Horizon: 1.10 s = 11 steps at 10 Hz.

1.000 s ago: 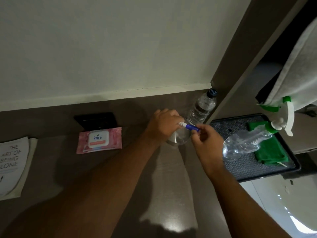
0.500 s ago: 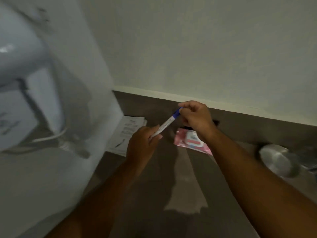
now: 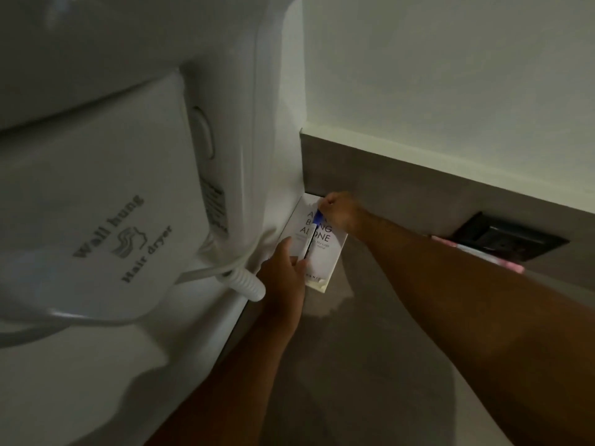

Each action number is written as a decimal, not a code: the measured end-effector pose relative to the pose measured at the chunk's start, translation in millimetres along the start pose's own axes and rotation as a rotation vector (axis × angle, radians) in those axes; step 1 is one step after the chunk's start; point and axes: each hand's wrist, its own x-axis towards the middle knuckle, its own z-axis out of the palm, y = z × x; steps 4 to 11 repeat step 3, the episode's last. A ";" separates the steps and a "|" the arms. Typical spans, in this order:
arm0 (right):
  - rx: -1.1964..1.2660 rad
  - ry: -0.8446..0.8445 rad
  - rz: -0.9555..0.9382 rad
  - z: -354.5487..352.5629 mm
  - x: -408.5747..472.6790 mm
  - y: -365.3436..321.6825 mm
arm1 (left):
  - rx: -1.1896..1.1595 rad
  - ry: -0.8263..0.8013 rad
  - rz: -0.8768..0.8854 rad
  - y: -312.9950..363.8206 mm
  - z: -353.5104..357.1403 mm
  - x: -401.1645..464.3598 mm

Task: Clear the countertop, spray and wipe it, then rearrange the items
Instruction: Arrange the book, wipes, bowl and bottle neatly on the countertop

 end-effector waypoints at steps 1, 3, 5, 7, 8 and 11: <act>0.012 -0.002 0.027 3.0 2.5 4.4 | 0.044 -0.045 0.005 -5.4 8.0 2.1; 0.066 0.111 0.003 -10.2 -29.6 2.0 | 0.078 -0.027 0.064 -5.9 5.0 3.7; 0.066 0.111 0.003 -10.2 -29.6 2.0 | 0.078 -0.027 0.064 -5.9 5.0 3.7; 0.066 0.111 0.003 -10.2 -29.6 2.0 | 0.078 -0.027 0.064 -5.9 5.0 3.7; 0.066 0.111 0.003 -10.2 -29.6 2.0 | 0.078 -0.027 0.064 -5.9 5.0 3.7; 0.066 0.111 0.003 -10.2 -29.6 2.0 | 0.078 -0.027 0.064 -5.9 5.0 3.7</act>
